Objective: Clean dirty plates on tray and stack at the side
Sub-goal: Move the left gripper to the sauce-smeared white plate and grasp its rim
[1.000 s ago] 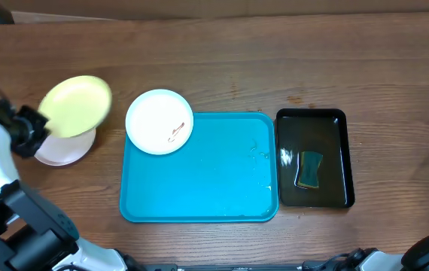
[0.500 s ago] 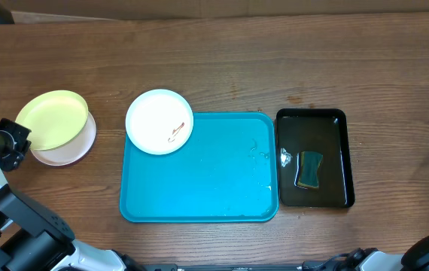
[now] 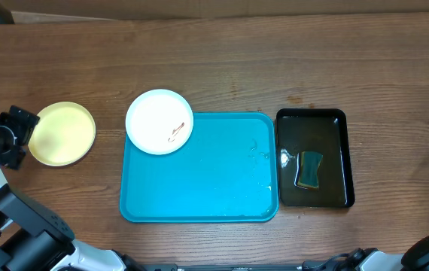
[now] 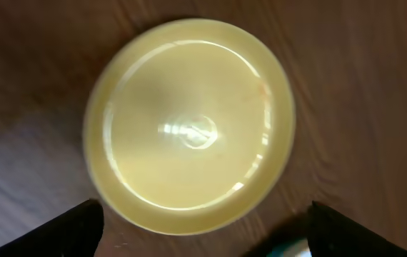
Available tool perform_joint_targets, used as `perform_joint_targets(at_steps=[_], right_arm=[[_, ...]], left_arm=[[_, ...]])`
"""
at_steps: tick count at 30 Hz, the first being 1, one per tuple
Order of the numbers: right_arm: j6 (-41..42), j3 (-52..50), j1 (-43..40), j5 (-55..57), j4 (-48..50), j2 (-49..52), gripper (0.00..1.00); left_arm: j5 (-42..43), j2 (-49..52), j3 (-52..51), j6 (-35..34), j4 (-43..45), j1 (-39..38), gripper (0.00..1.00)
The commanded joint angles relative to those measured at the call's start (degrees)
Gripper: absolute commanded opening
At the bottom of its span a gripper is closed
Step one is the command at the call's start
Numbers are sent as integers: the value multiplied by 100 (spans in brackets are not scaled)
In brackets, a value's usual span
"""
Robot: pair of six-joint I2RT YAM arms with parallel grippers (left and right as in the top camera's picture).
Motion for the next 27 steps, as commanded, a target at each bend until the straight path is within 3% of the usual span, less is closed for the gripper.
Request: perform_joint_targets(at_steps=[1,4,11,16,23,27], right_arm=[[-4,109,-17,-4,22,-61,100],[-4,109,-17,-4,22,-61,100],[-4,109,-17,-4,22,-61,100],[-4,109,-17,-4,22,-61,100],[-4,109,-17,-4,22,-61,100],[-4,109,-17,-4,22,-61,100]], left_arm=[[1676,101,-37,605,31,-267,80],[1475,101,-37,850,37,-804,77],[-293,101,-37,1526,223,-2614,83],[-1554,103,-37,1738,586,-3556,70],[-1716,105,-37,2275,857,-3779,65],[-1228,109,-37,2874,866,-3668,62]])
